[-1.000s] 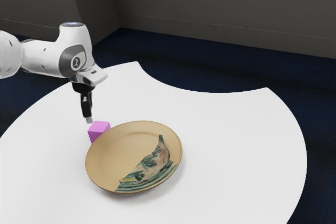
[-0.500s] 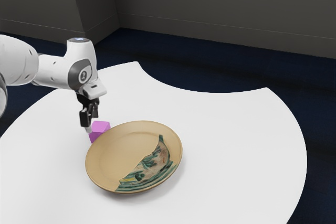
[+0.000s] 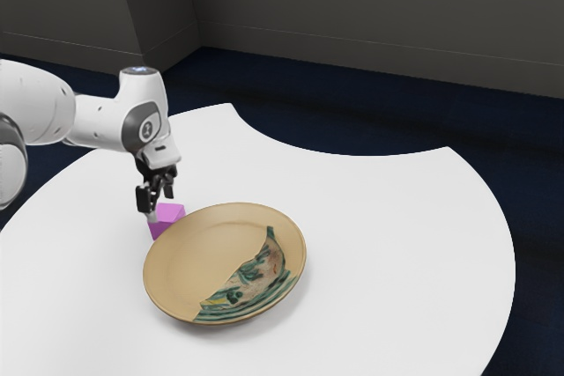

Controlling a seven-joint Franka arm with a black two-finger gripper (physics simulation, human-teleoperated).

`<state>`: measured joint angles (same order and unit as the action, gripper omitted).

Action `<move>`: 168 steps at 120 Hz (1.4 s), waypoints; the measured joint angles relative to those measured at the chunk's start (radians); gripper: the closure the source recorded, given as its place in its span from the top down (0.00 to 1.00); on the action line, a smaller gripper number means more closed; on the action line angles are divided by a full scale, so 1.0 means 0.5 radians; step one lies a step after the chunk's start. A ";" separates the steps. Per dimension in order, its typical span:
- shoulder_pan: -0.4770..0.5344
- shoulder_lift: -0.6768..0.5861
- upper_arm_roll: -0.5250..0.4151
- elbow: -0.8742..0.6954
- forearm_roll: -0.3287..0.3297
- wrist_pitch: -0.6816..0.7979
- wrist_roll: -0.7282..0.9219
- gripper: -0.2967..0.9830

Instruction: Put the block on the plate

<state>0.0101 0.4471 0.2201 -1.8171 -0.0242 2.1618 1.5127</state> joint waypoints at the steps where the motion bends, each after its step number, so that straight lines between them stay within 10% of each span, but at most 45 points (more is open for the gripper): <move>1: 0.001 0.001 -0.001 0.001 0.000 0.000 0.004 0.77; 83: 0.025 0.085 -0.026 -0.007 -0.068 0.059 0.177 0.77; 168: 0.029 0.051 -0.024 -0.006 -0.101 0.091 0.231 0.53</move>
<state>0.0244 0.4726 0.2081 -1.8198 -0.0747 2.2074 1.6280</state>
